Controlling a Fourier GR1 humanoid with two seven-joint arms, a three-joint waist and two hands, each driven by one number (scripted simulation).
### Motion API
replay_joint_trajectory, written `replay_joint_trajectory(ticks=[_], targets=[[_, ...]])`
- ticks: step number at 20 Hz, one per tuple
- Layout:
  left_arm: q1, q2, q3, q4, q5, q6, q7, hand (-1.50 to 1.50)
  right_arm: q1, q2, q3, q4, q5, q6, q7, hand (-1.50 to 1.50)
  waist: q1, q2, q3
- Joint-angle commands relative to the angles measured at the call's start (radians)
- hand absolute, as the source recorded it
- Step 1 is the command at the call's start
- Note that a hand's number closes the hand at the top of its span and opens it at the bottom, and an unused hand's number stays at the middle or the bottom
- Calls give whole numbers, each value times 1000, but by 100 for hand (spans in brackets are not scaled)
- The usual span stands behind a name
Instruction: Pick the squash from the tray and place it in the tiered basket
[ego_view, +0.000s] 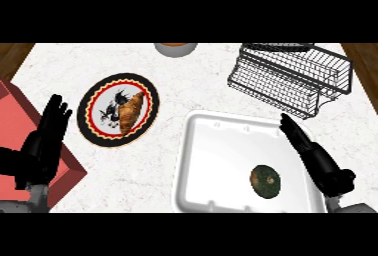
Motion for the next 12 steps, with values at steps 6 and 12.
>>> replay_joint_trajectory(ticks=[6,12], targets=[[94,-61,-98,156,-105,55,11,0,-144,-83,-243,-188,-60,-26,-174,150,-61,-21,32],[136,-128,-151,158,-112,45,-19,0,8,77,-464,-68,-195,-284,-106,-150,-62,-18,32]])
